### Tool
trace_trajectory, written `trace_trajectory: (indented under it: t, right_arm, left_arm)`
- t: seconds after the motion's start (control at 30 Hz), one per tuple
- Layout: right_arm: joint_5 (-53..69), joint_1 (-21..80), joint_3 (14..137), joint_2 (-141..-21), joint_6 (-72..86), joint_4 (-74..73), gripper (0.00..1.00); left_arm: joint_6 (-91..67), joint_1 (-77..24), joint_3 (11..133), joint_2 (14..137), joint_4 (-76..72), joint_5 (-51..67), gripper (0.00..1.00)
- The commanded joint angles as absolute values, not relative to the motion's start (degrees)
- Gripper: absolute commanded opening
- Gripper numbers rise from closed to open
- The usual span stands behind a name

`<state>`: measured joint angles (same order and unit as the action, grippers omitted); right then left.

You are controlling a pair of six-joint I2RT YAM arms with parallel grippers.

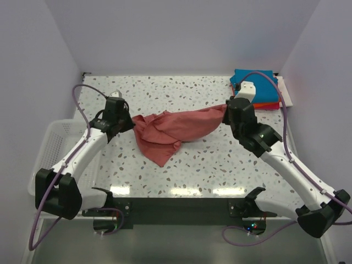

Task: Fold and stack the t-shirts
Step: Flatten the tshirt out

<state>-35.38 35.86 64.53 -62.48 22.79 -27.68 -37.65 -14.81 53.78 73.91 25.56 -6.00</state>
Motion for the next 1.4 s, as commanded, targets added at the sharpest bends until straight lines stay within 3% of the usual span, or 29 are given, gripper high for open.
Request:
trace_trajectory:
  t: [0.0,0.33,0.5,0.6,0.67,0.83,0.87,0.93,0.97,1.0,1.1,1.13,1.17,1.2,1.27,1.37]
  right_arm:
    - [-38.58,35.33,68.1,-62.41,20.39,-33.22,0.0]
    - [-47.19,33.75,77.86,-57.13,14.33,-34.81,0.0]
    - [-50.54,30.16,82.87,-60.37,10.02,-32.61,0.0]
    - [-44.67,22.96,84.98,-65.1,10.71,-30.76,0.0]
    - [-34.49,15.52,86.22,-68.63,13.52,-30.76,0.0]
    - [-17.77,5.11,89.73,-85.38,19.15,-26.55,0.0]
    - [-14.45,3.27,90.95,-88.91,19.51,-26.46,0.03]
    - [-11.35,1.85,97.71,-98.29,20.56,-29.85,0.21]
    - [-9.95,1.93,102.95,-100.79,20.57,-31.8,0.31]
    - [-8.8,1.93,104.66,-102.55,20.57,-33.21,0.5]
    - [-6.5,2.11,105.83,-104.15,21.27,-36.29,0.84]
    - [-7.03,2.63,104.43,-101.89,21.62,-36.21,0.87]
    - [-7.47,2.9,99.63,-99.78,21.97,-36.12,0.88]
    - [-7.82,3.25,96.27,-97.67,23.36,-35.17,0.88]
    - [-6.34,3.43,82.71,-89.09,25.56,-32.45,0.88]
    - [-2.46,5.0,64.42,-76.96,29.52,-26.12,0.87]
  left_arm:
    - [-35.6,-14.85,58.61,70.76,30.13,-7.73,0.0]
    - [-32.44,-14.5,72.5,61.09,37.79,-17.75,0.0]
    - [-30.5,-14.5,77.95,59.59,39.64,-18.37,0.0]
    - [-29.88,-14.5,79.01,61.08,39.38,-17.14,0.0]
    - [-29.8,-14.41,79.63,63.36,39.03,-14.96,0.0]
    - [-30.15,-12.31,79.72,74.14,33.67,-9.08,0.0]
    - [-30.49,-10.83,79.89,76.62,32.62,-7.57,0.0]
    - [-31.2,-9.15,83.3,85.63,30.59,-1.71,0.0]
    - [-31.2,-8.27,87.15,88.65,29.45,-1.32,0.0]
    - [-30.94,-8.0,89.28,91.64,29.01,-1.14,0.03]
    - [-31.02,-6.68,98.86,103.85,33.21,2.46,0.32]
    - [-31.2,-6.59,99.66,104.32,33.66,2.98,0.42]
    - [-31.55,-6.59,97.67,103.72,32.27,2.81,0.61]
    - [-31.99,-6.59,95.3,100.93,30.95,1.59,0.66]
    - [-34.26,-6.59,87.68,97.49,29.01,0.18,0.72]
    - [-37.69,-6.59,77.55,91.07,30.66,-5.52,0.71]
